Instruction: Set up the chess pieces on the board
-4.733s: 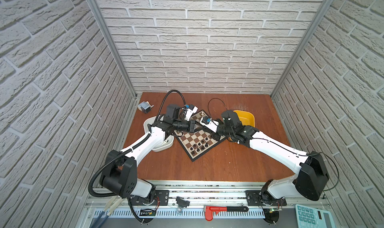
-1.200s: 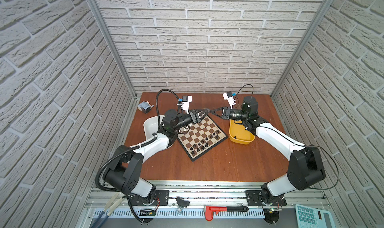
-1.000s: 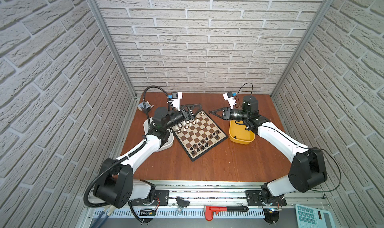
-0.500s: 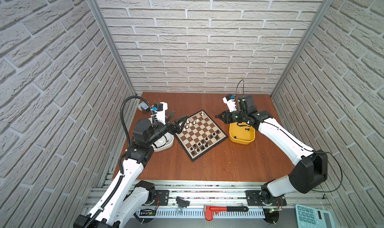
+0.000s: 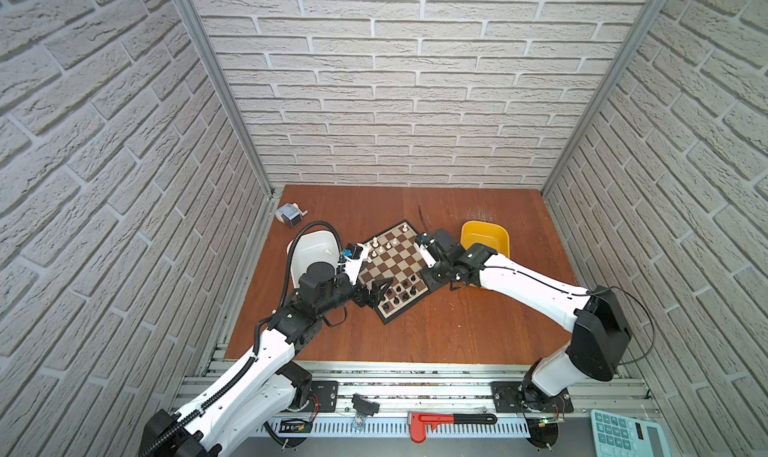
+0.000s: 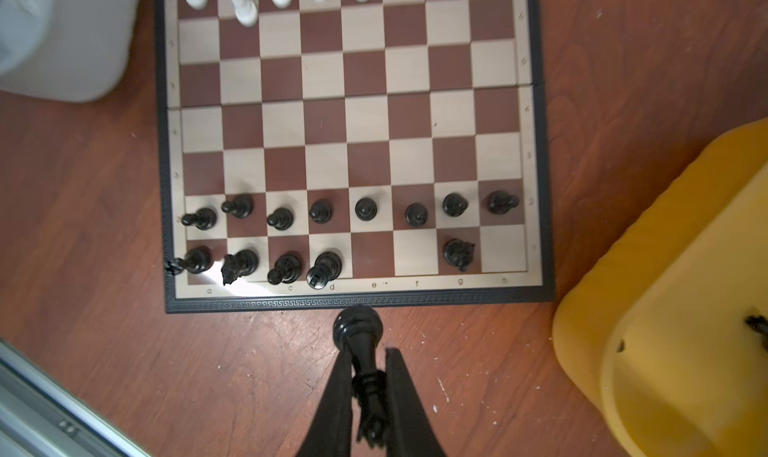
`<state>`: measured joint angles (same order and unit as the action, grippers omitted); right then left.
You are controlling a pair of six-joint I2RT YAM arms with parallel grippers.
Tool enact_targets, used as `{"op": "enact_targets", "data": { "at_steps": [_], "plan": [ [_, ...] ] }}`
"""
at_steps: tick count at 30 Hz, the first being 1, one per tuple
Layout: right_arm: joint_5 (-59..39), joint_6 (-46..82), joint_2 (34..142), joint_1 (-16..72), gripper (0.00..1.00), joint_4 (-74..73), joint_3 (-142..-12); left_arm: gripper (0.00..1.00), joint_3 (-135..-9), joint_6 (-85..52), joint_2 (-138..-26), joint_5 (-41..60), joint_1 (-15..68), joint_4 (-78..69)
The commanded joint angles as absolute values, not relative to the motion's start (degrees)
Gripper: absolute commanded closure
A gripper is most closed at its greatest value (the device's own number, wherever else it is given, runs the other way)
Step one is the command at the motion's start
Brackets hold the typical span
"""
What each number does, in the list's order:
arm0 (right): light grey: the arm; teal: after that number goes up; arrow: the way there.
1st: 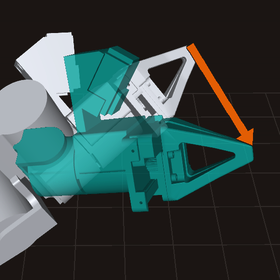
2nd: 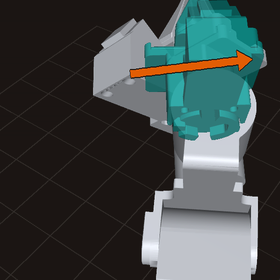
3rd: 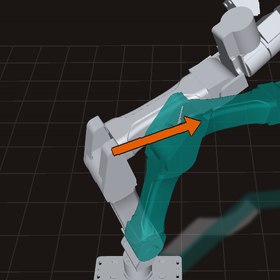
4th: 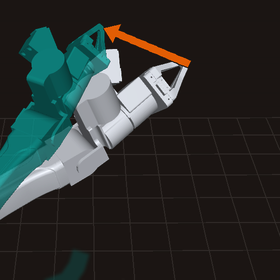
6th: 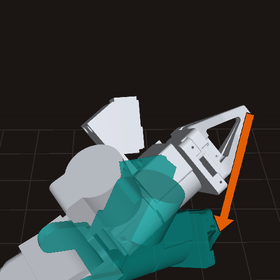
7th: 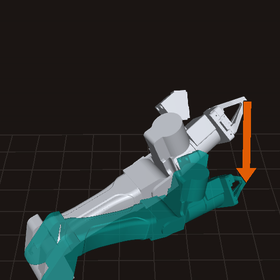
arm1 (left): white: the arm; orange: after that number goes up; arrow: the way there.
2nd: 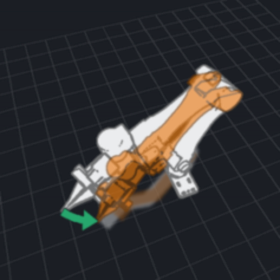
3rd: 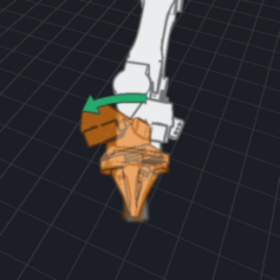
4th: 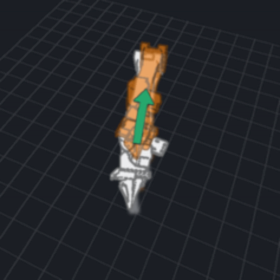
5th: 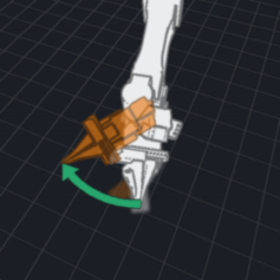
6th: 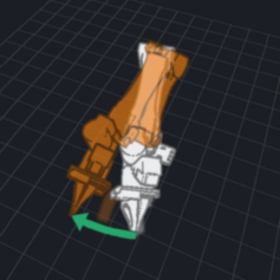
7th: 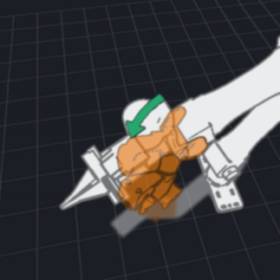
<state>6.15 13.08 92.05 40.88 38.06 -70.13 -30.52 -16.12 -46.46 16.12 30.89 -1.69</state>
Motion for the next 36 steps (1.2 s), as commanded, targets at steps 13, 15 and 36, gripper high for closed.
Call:
{"op": "enact_targets", "data": {
  "at_steps": [13,15,36],
  "plan": [
    [11.2,14.8,100.1,42.8,0.93,34.6,-71.0,0.01,-33.7,-12.8,-46.8,10.9,31.1,2.3],
    [12.1,14.6,102.2,42.7,0.94,36.2,-72.7,0.02,-33.7,-12.8,-46.7,11.3,31.1,1.9],
    [14.4,12.7,112.7,42.8,0.93,50.1,-86.9,0.02,-33.6,-11.2,-44.4,14.8,30.9,2.2]
  ]
}}
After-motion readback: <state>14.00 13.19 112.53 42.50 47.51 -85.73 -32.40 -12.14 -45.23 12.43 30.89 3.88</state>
